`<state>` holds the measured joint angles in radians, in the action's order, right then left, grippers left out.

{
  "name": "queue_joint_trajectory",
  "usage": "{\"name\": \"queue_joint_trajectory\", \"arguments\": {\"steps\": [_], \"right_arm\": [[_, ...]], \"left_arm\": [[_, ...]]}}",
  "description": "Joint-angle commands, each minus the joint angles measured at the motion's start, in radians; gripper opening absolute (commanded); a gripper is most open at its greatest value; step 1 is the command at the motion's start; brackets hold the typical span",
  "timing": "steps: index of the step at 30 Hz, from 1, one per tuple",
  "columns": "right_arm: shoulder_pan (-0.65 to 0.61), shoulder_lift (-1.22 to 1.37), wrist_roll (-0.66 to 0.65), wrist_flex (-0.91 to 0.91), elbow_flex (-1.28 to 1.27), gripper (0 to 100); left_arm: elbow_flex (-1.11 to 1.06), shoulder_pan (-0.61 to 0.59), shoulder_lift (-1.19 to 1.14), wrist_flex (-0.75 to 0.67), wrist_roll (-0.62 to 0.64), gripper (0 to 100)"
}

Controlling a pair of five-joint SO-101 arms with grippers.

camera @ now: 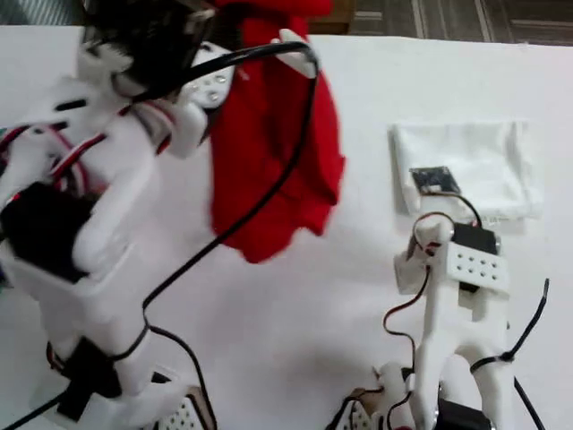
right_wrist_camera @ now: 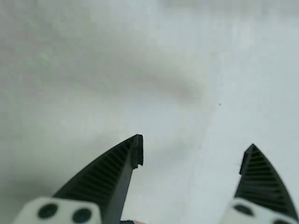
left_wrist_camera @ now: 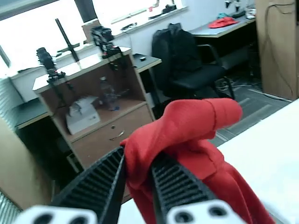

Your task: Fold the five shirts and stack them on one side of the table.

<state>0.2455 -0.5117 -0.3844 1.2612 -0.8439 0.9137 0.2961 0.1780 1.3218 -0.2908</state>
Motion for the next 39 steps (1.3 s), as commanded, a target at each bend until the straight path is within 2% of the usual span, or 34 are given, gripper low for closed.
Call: {"name": "queue_joint_trajectory", "arguments": {"steps": [1, 5, 10, 14, 19, 22, 26, 30, 34, 39], "right_arm": [[0.099, -0.036, 0.002, -0.038, 0.005, 33.0], [0.131, -0.036, 0.002, -0.054, 0.006, 33.0], [0.13, -0.038, 0.002, -0.073, 0.009, 33.0], [0.111, -0.038, 0.002, -0.105, 0.009, 33.0], [-0.062, -0.036, 0.009, -0.111, 0.009, 33.0], [-0.189, -0.028, 0.048, -0.171, 0.011, 33.0], [-0.338, -0.027, 0.146, -0.234, 0.049, 33.0], [-0.446, 0.018, 0.249, -0.234, 0.206, 33.0], [-0.522, 0.179, 0.382, -0.226, 0.408, 33.0], [-0.621, 0.45, 0.43, -0.136, 0.647, 33.0]], "left_arm": [[-0.05, 0.021, -0.026, -0.043, 0.006, 3], [-0.225, -0.017, -0.071, -0.002, 0.008, 3], [-0.568, -0.126, -0.115, 0.015, 0.008, 3], [-0.837, -0.279, -0.129, -0.097, 0.008, 3], [-1.056, -0.517, -0.13, -0.315, 0.008, 3], [-1.141, -0.612, -0.13, -0.384, 0.006, 3], [-1.227, -0.661, -0.13, -0.402, 0.005, 3], [-1.256, -0.684, -0.133, -0.402, 0.014, 3], [-1.251, -0.73, -0.13, -0.422, 0.12, 4], [-1.256, -0.793, -0.137, -0.47, 0.233, 13]]}}
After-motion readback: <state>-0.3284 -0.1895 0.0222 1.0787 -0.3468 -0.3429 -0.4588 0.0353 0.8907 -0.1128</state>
